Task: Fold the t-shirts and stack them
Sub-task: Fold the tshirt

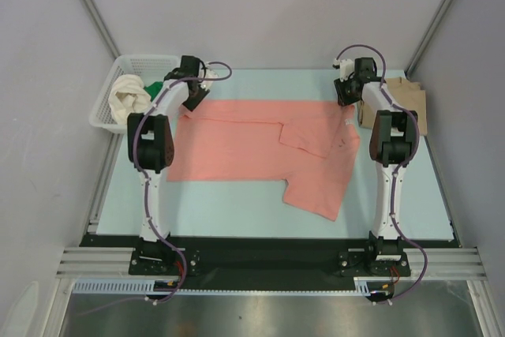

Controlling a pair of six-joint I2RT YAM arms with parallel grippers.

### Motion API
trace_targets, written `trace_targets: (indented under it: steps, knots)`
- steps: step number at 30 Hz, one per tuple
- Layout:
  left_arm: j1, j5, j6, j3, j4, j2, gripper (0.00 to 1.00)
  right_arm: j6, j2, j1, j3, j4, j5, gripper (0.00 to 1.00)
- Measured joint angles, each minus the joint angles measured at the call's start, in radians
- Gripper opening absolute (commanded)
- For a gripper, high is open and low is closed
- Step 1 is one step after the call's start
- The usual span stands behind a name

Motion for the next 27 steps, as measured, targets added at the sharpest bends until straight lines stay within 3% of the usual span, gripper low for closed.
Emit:
trace_targets:
  steps: [7,14,16,19,27]
  knots:
    - [0.001,0.01,0.004,-0.272,0.036,-0.247,0.43,-0.003,-0.04,-0.001,-0.03,-0.005,-0.006,0.34]
    - [-0.004,0.044,0.006,-0.332,0.026,-0.283,0.42,-0.038,-0.216,-0.013,-0.151,-0.039,-0.089,0.41]
    - [-0.009,0.081,0.0,-0.352,0.005,-0.326,0.45,-0.081,-0.334,-0.018,-0.248,-0.046,-0.141,0.44]
    - [-0.022,0.143,-0.021,-0.415,-0.009,-0.449,0.62,-0.167,-0.547,-0.023,-0.435,-0.037,-0.217,0.46]
    - [-0.056,0.289,-0.081,-0.619,-0.048,-0.751,0.7,-0.581,-1.106,0.095,-0.951,-0.161,-0.323,0.48]
